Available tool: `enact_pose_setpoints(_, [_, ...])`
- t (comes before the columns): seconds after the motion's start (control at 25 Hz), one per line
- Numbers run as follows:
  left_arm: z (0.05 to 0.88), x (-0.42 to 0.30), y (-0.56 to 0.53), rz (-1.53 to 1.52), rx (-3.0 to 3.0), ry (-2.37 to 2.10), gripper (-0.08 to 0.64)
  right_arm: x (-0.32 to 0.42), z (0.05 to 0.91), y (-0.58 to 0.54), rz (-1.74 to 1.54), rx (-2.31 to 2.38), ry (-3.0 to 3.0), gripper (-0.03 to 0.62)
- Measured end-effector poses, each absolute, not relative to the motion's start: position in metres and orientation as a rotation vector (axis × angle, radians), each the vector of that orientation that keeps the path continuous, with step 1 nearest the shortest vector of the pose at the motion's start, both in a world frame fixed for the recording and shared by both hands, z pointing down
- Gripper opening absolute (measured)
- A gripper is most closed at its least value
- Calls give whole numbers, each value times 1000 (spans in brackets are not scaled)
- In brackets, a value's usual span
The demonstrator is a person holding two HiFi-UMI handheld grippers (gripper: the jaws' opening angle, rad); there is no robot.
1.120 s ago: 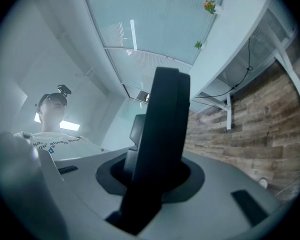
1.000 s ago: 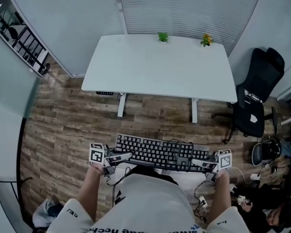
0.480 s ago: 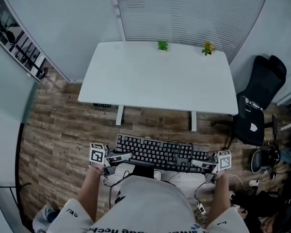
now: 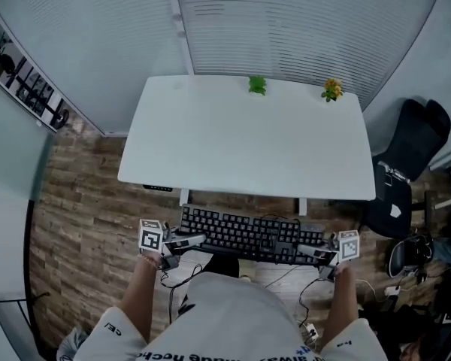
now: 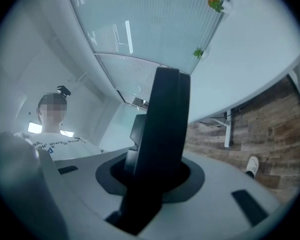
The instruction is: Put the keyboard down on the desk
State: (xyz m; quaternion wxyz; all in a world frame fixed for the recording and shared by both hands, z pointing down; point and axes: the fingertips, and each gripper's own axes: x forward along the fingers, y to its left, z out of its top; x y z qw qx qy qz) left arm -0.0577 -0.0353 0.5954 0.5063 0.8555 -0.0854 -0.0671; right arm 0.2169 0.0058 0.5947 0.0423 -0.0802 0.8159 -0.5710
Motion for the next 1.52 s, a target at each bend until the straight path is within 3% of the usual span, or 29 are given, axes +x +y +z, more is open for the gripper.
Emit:
enact_pose_setpoints(1.16, [611, -96, -280, -157, 2038, -299, 173, 180, 605, -252, -1658, -520, 2512, 143])
enact_pose_setpoints(1.52, [626, -102, -311, -127, 2080, -478, 225, 182, 622, -283, -1679, -692, 2504, 179])
